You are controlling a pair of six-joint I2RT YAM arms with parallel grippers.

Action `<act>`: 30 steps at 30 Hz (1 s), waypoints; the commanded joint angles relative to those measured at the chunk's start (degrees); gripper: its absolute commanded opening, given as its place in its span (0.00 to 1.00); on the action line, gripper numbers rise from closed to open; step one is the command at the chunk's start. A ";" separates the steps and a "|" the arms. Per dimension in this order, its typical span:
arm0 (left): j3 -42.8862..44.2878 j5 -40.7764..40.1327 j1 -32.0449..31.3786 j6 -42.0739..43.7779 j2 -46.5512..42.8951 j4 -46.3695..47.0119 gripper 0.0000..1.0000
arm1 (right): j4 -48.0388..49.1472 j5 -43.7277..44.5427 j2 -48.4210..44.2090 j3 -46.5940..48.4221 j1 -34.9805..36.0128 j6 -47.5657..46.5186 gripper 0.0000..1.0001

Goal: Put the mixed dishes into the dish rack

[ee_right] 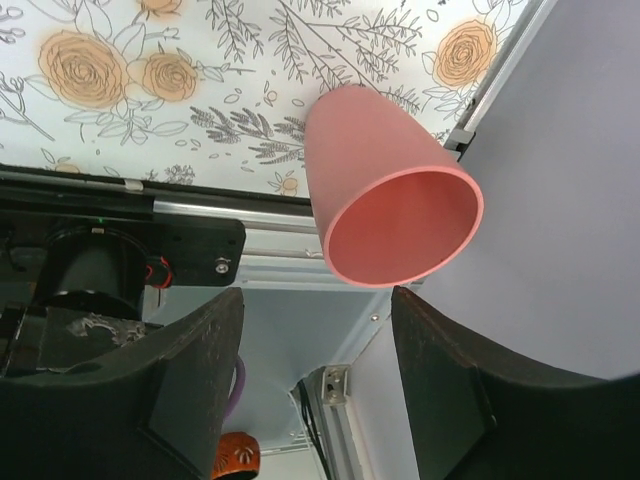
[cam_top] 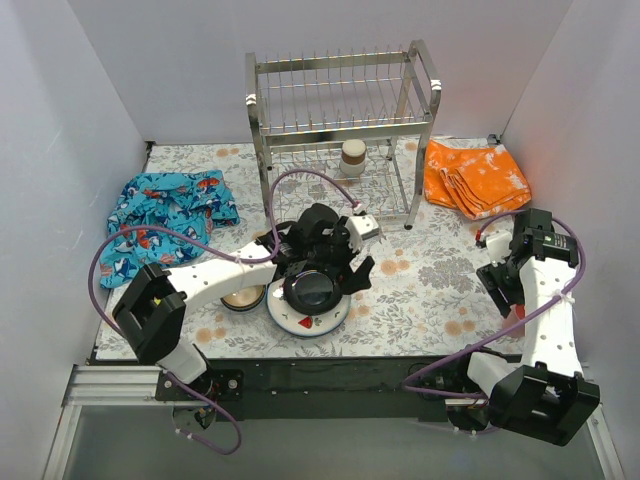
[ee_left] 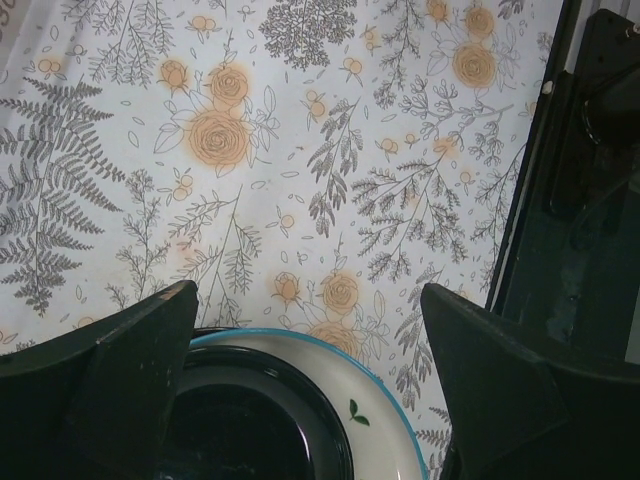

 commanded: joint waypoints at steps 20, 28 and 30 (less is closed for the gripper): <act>16.13 0.09 -0.11 -1.97 11.20 -8.70 0.93 | 9.81 -1.51 -4.00 -13.52 -1.20 4.89 0.52; 15.36 -11.34 0.42 -17.59 10.34 -5.63 0.98 | 12.44 -0.19 -5.05 -15.90 -1.38 0.59 0.01; 13.34 -10.38 0.68 -23.03 9.19 -3.88 0.98 | 13.41 -1.15 -6.11 -14.41 -1.29 -2.30 0.01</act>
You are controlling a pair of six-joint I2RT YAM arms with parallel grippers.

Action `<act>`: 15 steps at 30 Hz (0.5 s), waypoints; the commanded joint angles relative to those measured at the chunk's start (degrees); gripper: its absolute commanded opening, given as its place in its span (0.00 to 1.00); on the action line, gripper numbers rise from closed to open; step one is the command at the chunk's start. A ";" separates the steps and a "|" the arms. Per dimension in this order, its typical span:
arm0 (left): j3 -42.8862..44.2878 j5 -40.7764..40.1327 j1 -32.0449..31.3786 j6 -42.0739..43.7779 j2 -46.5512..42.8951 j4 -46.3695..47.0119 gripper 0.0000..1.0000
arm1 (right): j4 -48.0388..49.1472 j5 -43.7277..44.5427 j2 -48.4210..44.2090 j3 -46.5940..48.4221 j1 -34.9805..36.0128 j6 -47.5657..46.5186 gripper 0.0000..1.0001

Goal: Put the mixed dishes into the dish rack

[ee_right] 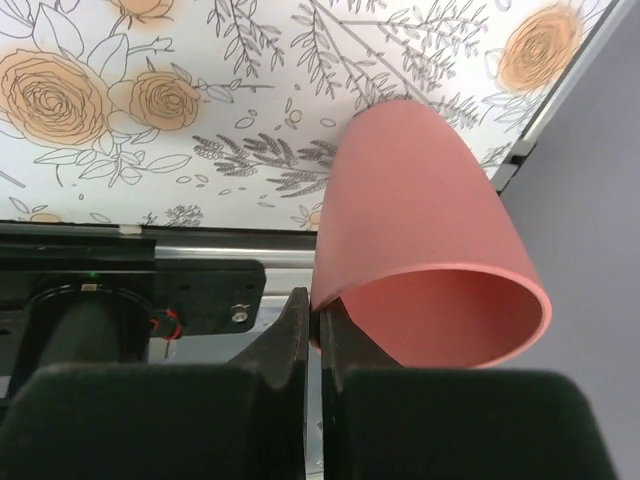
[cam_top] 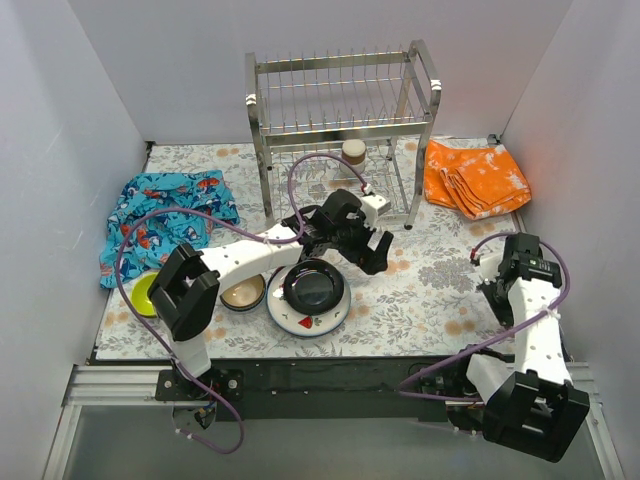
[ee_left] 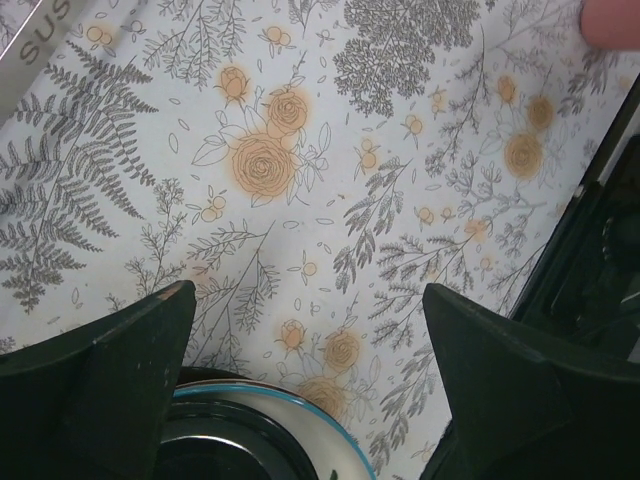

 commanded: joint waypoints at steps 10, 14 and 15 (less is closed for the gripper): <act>-7.00 19.10 7.76 -41.38 -4.34 17.24 0.98 | 29.26 -7.00 -14.03 -2.14 13.92 -10.57 0.01; -9.80 29.21 11.35 -51.99 -0.38 29.18 0.98 | 43.59 0.17 -22.37 -10.67 29.37 -10.57 0.01; -10.69 30.45 11.71 -54.21 1.02 34.16 0.98 | 49.36 1.52 -23.96 -12.25 31.33 -10.83 0.01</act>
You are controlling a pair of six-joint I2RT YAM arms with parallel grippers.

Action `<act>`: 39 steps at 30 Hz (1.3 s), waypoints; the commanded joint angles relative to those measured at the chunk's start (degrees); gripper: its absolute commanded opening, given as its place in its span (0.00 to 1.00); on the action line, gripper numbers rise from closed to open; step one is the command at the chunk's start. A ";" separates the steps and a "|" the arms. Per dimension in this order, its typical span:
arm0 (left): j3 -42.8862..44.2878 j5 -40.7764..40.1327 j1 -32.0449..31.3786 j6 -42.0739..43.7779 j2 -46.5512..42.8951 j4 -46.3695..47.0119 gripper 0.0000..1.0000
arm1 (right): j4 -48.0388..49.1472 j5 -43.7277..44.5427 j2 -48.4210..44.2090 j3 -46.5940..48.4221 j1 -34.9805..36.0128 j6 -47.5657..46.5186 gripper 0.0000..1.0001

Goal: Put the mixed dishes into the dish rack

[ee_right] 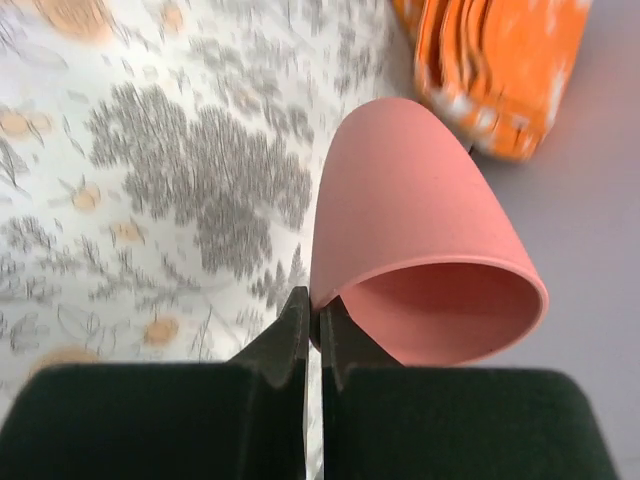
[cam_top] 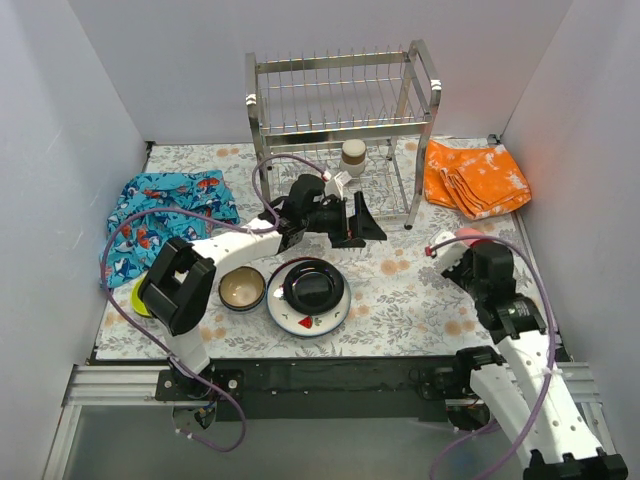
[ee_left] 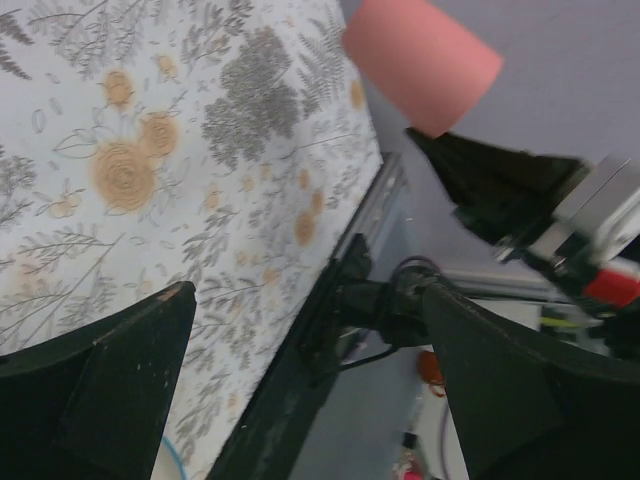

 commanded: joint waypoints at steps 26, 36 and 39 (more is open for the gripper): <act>12.07 4.63 -3.04 -33.19 17.15 25.22 0.98 | 57.24 22.24 -8.52 -27.20 37.44 -15.95 0.01; 14.89 3.40 -4.27 -32.76 19.35 25.30 0.95 | 57.85 26.82 -5.45 -26.85 44.83 -16.57 0.01; 14.27 3.22 -4.36 -32.40 18.48 25.13 0.89 | 58.47 26.73 -4.22 -26.85 45.18 -16.57 0.01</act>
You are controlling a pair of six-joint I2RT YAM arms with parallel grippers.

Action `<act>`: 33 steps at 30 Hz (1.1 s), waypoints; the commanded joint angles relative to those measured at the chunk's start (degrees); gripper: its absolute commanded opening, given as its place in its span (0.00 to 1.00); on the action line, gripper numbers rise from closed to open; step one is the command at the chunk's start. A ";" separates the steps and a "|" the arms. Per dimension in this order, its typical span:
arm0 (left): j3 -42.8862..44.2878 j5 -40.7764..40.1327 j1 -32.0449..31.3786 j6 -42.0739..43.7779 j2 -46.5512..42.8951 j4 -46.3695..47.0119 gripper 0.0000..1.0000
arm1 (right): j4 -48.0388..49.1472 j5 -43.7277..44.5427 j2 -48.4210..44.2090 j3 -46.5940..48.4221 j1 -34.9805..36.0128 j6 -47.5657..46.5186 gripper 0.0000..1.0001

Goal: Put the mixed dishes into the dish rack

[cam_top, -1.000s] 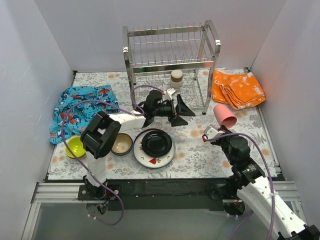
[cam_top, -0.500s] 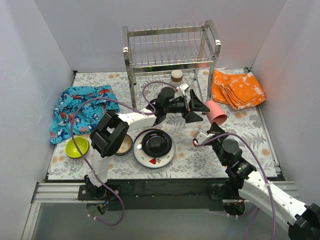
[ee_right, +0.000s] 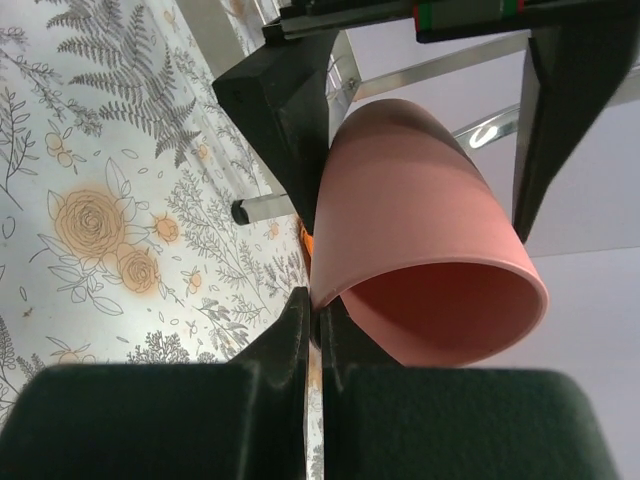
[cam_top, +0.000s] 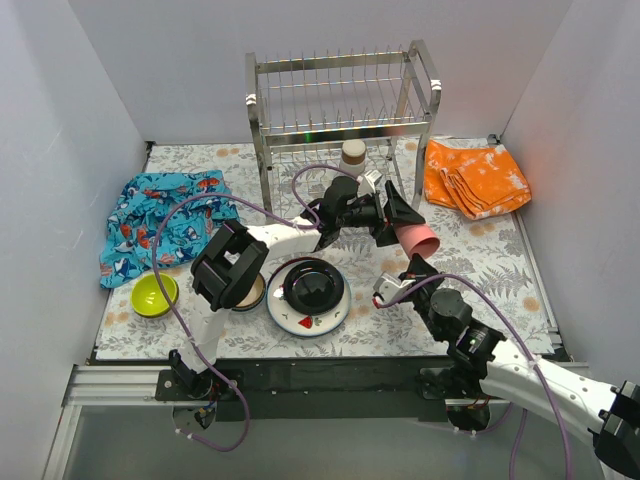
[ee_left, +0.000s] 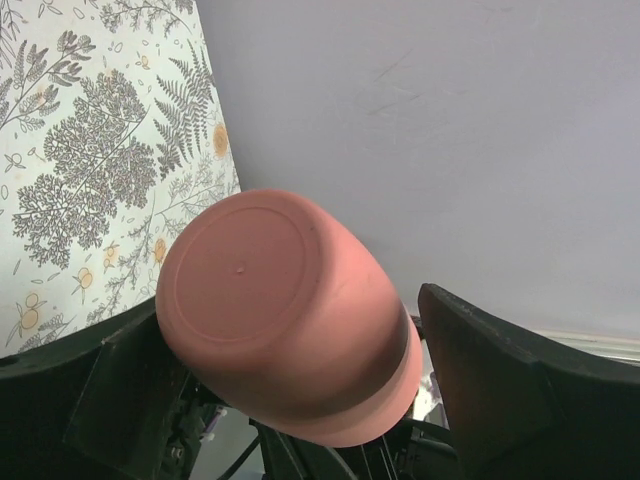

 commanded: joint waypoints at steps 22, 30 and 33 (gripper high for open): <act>-0.19 -0.05 0.32 26.38 -6.51 -10.58 0.53 | -46.96 -16.52 -3.44 23.45 1.38 14.14 0.74; -1.66 -6.72 -0.65 55.98 -10.81 -20.53 0.51 | -57.61 -5.11 -8.37 33.93 0.95 13.98 0.79; -6.05 -11.29 -0.82 61.02 -14.50 -19.13 0.51 | -57.09 -3.07 -8.46 35.08 -2.91 13.36 0.82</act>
